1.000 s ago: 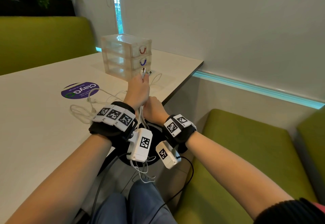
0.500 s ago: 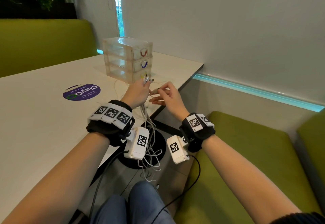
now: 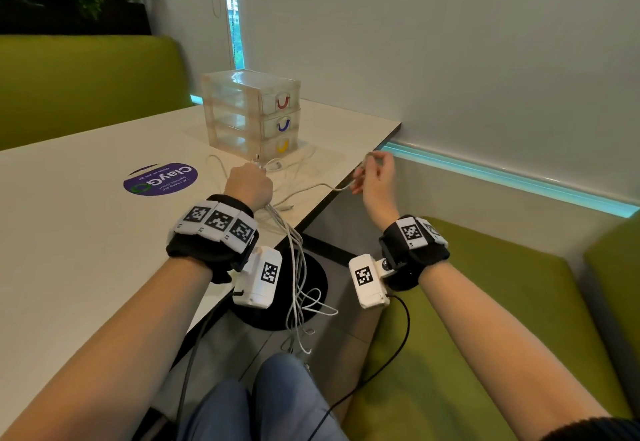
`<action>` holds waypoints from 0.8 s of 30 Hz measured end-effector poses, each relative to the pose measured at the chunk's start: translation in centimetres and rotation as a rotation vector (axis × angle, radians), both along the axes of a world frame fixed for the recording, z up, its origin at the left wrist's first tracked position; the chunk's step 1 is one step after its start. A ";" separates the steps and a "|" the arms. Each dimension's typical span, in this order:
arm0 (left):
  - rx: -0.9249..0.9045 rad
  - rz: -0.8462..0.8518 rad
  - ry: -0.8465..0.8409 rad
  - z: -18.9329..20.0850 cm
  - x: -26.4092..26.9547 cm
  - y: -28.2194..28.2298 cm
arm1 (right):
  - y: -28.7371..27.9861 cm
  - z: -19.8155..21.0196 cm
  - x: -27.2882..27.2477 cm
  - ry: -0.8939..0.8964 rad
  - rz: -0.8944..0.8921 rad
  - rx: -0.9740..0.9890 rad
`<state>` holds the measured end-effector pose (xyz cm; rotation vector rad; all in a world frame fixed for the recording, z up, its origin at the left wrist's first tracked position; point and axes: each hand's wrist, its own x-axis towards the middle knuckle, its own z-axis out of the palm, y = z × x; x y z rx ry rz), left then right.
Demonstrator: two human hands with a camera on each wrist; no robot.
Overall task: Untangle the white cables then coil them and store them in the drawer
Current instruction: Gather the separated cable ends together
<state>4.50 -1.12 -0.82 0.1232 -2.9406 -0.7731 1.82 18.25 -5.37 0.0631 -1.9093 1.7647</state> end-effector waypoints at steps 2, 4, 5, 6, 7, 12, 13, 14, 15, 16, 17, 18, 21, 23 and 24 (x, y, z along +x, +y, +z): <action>-0.007 0.007 -0.007 0.0 0.0 0.1 | 1.1 -0.1 -0.2 0.046 -0.106 0.038; 0.008 0.002 -0.023 0.1 0.0 0.6 | 1.5 -0.2 -0.1 0.044 -0.094 0.108; 0.012 -0.016 -0.018 0.2 0.2 0.9 | 1.4 -0.4 -0.1 0.038 -0.056 0.127; 0.012 -0.029 0.003 0.4 0.5 1.3 | 1.2 -0.5 0.1 0.034 -0.012 0.127; 0.003 -0.044 0.025 0.5 0.6 1.8 | 0.9 -0.6 0.2 0.029 0.027 0.120; 0.060 -0.143 -0.015 0.3 0.9 3.4 | 0.4 0.4 1.0 -0.022 0.178 -0.029; 0.053 -0.148 -0.038 0.2 0.9 3.2 | 0.7 0.7 1.1 -0.031 0.201 -0.009; 0.071 -0.137 -0.044 0.1 0.8 2.8 | 0.9 1.0 1.2 -0.033 0.213 0.069; 0.102 -0.136 -0.032 -0.1 0.8 2.6 | 0.8 1.2 1.6 -0.037 0.215 0.226; 0.143 -0.137 -0.022 -0.1 0.8 2.5 | 0.4 1.2 2.1 -0.049 0.249 0.379; 0.177 -0.144 -0.005 -0.1 0.9 2.6 | -0.2 0.9 2.5 -0.064 0.288 0.506; 0.220 -0.142 0.014 0.1 0.9 2.8 | -0.9 0.5 2.8 -0.088 0.338 0.583; 0.303 -0.144 0.085 0.4 0.8 3.2 | -2.9 -0.4 3.0 -0.123 0.399 0.702; 0.358 -0.142 0.096 0.4 0.5 3.0 | -3.1 -0.6 2.7 -0.126 0.409 0.761; 0.369 -0.138 0.094 0.4 0.5 2.9 | -3.1 -0.5 2.6 -0.126 0.421 0.783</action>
